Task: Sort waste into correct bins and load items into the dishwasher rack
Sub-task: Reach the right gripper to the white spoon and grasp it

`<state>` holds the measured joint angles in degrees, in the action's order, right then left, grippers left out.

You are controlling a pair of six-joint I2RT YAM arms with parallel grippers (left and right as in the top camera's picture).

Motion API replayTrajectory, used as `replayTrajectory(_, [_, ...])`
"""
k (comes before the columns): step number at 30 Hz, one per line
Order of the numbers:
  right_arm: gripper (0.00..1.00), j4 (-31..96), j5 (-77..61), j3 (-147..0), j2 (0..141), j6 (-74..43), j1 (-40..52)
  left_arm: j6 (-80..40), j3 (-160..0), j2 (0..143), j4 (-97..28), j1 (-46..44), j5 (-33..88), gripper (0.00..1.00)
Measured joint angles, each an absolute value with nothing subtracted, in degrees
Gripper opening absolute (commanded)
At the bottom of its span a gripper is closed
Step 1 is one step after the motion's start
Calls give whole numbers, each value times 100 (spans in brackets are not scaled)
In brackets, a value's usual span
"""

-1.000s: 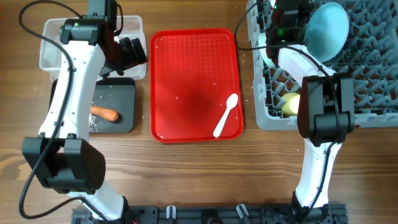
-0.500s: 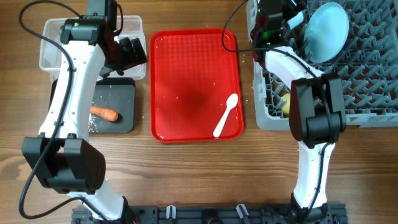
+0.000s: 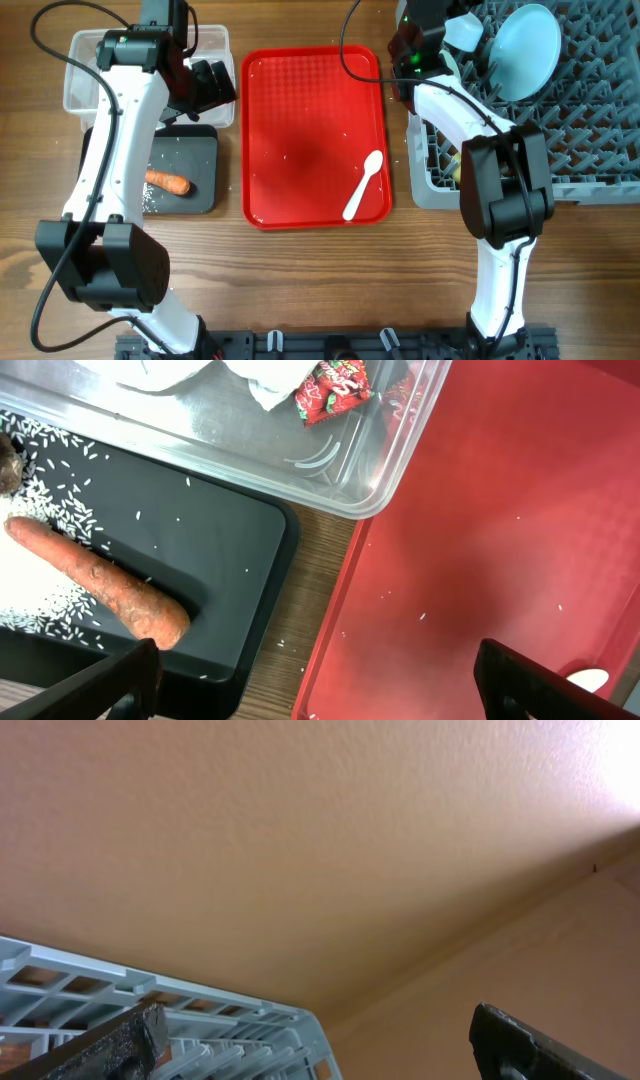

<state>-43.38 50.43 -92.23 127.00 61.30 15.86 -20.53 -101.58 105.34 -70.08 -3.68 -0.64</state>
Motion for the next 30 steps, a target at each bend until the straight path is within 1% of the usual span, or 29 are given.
replayTrajectory(6, [100, -4241, 5284, -9223, 12685, 5653, 1833, -2056, -10158, 10534, -7008, -368, -64, 100])
replayTrajectory(11, [100, -3677, 5553, -9225, 12663, 5186, 2558, -2056, -10158, 10534, -7008, -368, -67, 100])
replayTrajectory(15, [100, -3079, 5631, -9225, 12661, 4458, 3072, -2056, -10158, 10536, -7008, -368, -64, 100])
replayTrajectory(19, [100, -1857, 5649, -9229, 12593, 3413, 3199, -2053, -10158, 10536, -7008, -368, -67, 100])
replayTrajectory(23, [100, -239, 5282, -9229, 12355, 1850, 3212, -2053, -10158, 10536, -7006, -368, -67, 100])
replayTrajectory(27, [100, 1122, 4198, -9218, 11813, 572, 3146, -2056, -10158, 10536, -7008, -368, -82, 100])
replayTrajectory(28, [100, 1315, 3981, -9220, 11697, 423, 3122, -2056, -10158, 10534, -7008, -368, -82, 100])
replayTrajectory(29, [99, 1929, 3435, -9225, 11402, 158, 3059, -2053, -10158, 10536, -7011, -368, -80, 100])
replayTrajectory(30, [98, 2080, 3267, -9225, 11290, 106, 3030, -2056, -10158, 10536, -7011, -368, -84, 100])
